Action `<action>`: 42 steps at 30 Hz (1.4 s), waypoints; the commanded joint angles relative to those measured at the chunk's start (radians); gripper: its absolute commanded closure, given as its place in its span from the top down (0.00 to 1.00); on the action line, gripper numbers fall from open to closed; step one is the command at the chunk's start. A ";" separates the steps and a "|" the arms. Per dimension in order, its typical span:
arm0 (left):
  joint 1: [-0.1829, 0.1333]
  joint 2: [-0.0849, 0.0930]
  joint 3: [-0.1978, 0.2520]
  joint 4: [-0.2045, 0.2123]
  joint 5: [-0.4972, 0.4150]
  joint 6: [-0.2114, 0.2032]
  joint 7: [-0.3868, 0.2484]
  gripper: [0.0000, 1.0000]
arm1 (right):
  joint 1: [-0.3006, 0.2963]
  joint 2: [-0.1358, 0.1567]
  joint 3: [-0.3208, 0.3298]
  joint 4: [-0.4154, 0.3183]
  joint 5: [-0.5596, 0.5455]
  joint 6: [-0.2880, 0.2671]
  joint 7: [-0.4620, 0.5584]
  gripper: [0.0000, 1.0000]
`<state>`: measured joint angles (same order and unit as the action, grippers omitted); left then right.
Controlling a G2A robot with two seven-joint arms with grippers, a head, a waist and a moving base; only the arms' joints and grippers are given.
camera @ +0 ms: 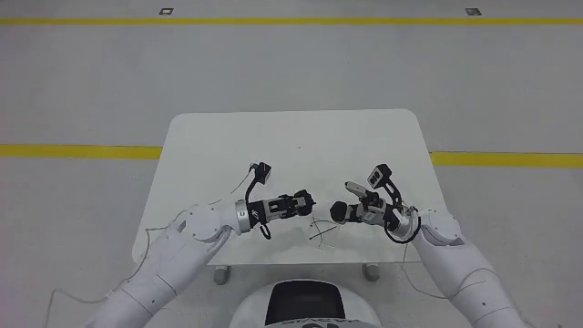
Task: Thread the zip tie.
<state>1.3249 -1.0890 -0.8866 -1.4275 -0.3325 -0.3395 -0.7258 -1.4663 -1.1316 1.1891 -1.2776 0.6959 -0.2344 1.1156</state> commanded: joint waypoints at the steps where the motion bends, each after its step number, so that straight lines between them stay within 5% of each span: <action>1: 0.010 -0.004 -0.018 -0.012 0.006 0.000 -0.006 0.00 | 0.000 0.000 0.000 0.000 0.000 0.000 0.000 1.00; 14: 0.031 -0.014 -0.042 -0.021 -0.061 0.000 -0.012 0.00 | 0.000 0.000 0.000 0.000 0.000 0.000 0.000 1.00; 18: 0.038 -0.014 -0.059 -0.019 0.032 0.000 0.057 0.00 | 0.000 0.000 0.000 0.000 0.000 0.000 0.000 1.00; 30: 0.037 -0.013 -0.139 0.069 -0.013 0.000 -0.029 0.00 | 0.000 0.000 0.000 0.000 0.000 0.000 0.000 1.00; 38: 0.045 -0.024 -0.184 0.075 -0.092 0.000 -0.087 0.00 | 0.000 0.000 0.000 -0.001 -0.005 0.001 -0.007 1.00; 42: 0.045 -0.030 -0.190 0.076 -0.112 0.000 -0.093 0.00 | 0.012 0.012 0.005 -0.049 -0.149 0.072 -0.053 1.00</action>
<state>1.3702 -1.1188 -1.0769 -1.3510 -0.4435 -0.3400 -0.8191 -1.4543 -1.1229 1.1911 -1.3129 0.5941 -0.1869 1.0677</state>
